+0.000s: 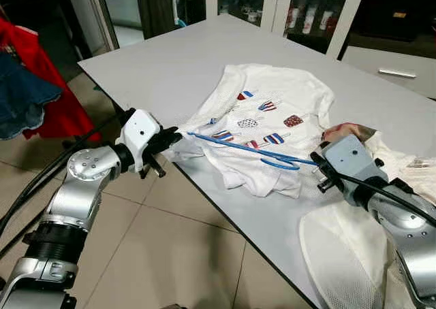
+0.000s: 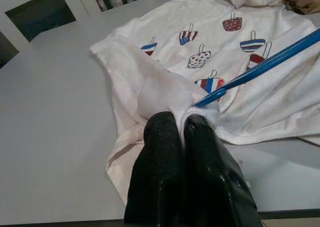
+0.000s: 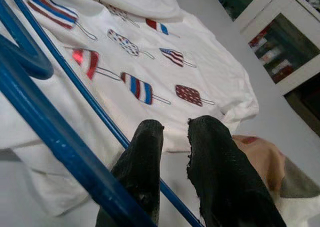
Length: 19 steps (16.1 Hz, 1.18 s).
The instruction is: Hang hanger
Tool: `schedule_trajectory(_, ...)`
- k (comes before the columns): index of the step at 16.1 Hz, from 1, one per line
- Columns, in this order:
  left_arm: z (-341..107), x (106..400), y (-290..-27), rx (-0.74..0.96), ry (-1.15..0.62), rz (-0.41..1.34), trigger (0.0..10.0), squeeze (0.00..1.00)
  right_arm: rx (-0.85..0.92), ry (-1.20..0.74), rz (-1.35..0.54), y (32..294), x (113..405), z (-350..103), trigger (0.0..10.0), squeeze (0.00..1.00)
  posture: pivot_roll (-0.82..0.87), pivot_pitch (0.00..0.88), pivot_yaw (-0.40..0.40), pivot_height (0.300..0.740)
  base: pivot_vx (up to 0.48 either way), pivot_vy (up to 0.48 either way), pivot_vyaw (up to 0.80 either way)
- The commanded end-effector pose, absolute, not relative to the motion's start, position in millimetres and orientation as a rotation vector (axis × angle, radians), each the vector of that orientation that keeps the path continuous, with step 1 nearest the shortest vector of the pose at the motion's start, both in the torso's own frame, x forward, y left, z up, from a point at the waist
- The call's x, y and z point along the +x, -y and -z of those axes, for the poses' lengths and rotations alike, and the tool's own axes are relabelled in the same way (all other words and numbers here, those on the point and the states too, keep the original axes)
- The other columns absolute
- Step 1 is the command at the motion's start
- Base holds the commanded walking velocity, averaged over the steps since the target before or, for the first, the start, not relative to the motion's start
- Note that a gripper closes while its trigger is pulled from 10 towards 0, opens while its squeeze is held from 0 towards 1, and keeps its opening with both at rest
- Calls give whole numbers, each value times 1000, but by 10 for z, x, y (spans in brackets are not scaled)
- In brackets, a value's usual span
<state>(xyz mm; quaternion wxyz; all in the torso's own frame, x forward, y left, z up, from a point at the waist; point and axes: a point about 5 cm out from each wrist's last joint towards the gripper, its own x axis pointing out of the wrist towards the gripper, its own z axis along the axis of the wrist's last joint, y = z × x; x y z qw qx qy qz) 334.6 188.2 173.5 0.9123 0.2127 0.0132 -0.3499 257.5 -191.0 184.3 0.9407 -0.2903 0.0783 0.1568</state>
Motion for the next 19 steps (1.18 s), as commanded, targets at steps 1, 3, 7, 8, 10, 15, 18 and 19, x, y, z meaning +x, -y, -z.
schedule_trajectory(1, -1731, 3347, -1904, 451, -33, 726, 0, 0, -580, -139, -354, 1877, 2530, -1899, 10000, 0, 35, 90, 58, 740, 0, 0, 0)
schedule_trajectory(3, -1732, 3349, -1911, 457, -34, 726, 0, 0, -564, -148, -426, 1808, 2470, -1878, 10000, 0, 37, 89, 59, 740, 0, 0, 0)
schedule_trajectory(7, -1728, 3344, -1997, 529, -37, 719, 0, 0, -579, -176, -424, 1866, 2463, -1840, 10000, 0, 43, 89, 50, 740, 0, 0, 0)
schedule_trajectory(8, -1726, 3355, -2068, 552, -43, 694, 0, 0, -582, -181, -426, 1869, 2469, -1829, 10000, 0, 43, 89, 49, 740, 0, 0, 0)
schedule_trajectory(10, -1688, 3390, -2197, 463, -51, 626, 0, 0, -586, -186, -432, 1833, 2489, -1796, 10000, 0, 52, 86, 41, 740, 0, 0, 0)
schedule_trajectory(15, -1331, 3255, -2380, 348, -133, 615, 6353, 0, -687, -182, -429, 1663, 2589, -1701, 10000, 0, 54, 84, 31, 740, 0, 0, 0)
schedule_trajectory(18, -1176, 3249, -2401, 301, -147, 542, 10000, 0, -774, -173, -391, 1575, 2704, -1645, 10000, 0, 62, 84, 5, 740, 0, 0, 0)
schedule_trajectory(19, -1158, 3250, -2382, 287, -139, 530, 10000, 0, -793, -164, -366, 1574, 2750, -1654, 10000, 0, 62, 83, 2, 740, 0, 0, 0)
